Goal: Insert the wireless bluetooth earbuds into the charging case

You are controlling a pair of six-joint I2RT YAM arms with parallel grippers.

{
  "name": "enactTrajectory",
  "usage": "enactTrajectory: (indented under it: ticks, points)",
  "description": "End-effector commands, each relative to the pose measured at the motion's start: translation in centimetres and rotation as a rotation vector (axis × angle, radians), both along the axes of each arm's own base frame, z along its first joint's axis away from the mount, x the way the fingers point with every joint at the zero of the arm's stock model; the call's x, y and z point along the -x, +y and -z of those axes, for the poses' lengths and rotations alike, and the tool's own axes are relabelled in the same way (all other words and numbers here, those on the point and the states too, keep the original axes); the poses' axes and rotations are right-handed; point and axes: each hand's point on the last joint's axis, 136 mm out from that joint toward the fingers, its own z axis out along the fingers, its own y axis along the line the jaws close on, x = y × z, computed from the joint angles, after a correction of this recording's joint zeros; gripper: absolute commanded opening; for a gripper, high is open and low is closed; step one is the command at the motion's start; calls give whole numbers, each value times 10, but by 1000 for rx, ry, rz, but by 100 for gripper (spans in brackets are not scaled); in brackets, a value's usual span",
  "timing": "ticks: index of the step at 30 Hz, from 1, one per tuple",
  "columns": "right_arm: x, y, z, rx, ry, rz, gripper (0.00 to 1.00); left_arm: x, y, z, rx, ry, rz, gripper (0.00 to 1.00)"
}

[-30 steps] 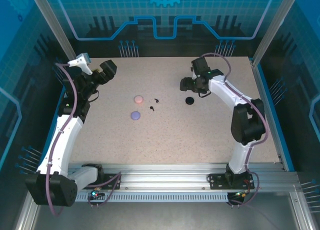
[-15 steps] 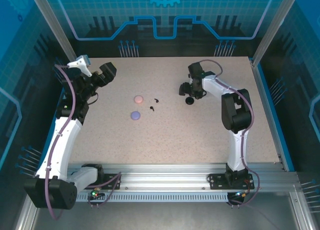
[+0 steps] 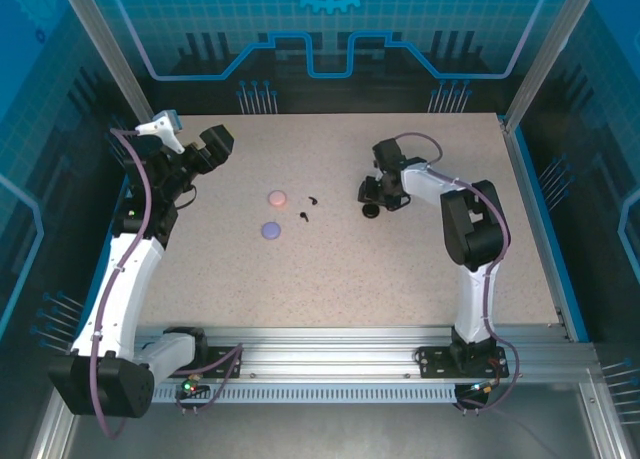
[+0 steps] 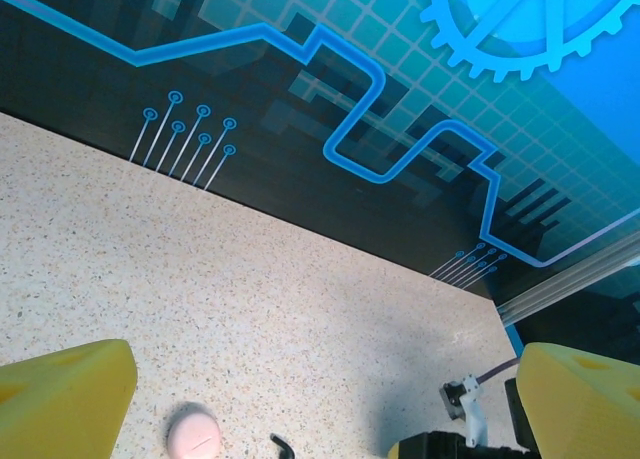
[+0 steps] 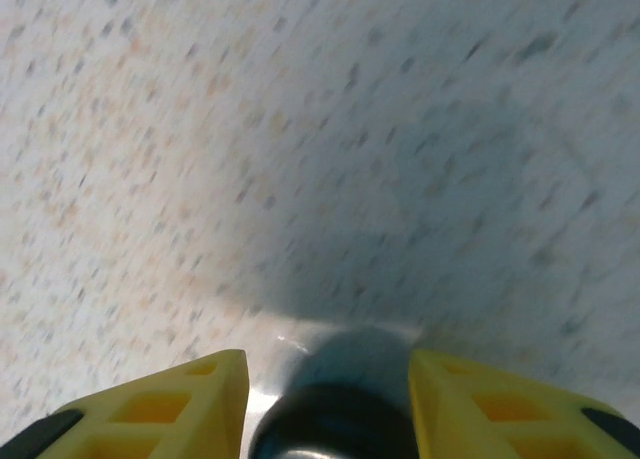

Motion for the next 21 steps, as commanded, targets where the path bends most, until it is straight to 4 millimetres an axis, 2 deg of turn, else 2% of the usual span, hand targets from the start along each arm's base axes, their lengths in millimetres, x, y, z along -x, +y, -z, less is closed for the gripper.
enactTrajectory:
  ticks: [1,6,9,12,16,21]
  points:
    - [27,37,-11,-66,4,-52,46,4,-5,-5,19,-20,28,99]
    - [59,77,-31,-110,-38,-124,48,5,-8,-1,26,-11,41,99]
    - [75,91,-49,-99,-82,-148,60,6,-9,2,38,-2,45,99]
    - [84,87,-68,-69,-135,-125,69,8,-10,6,57,14,52,99]
    - [90,72,-86,-23,-199,-87,71,12,-8,10,96,25,23,99]
    - [91,61,-86,58,-201,-103,73,14,-3,18,126,22,-13,99]
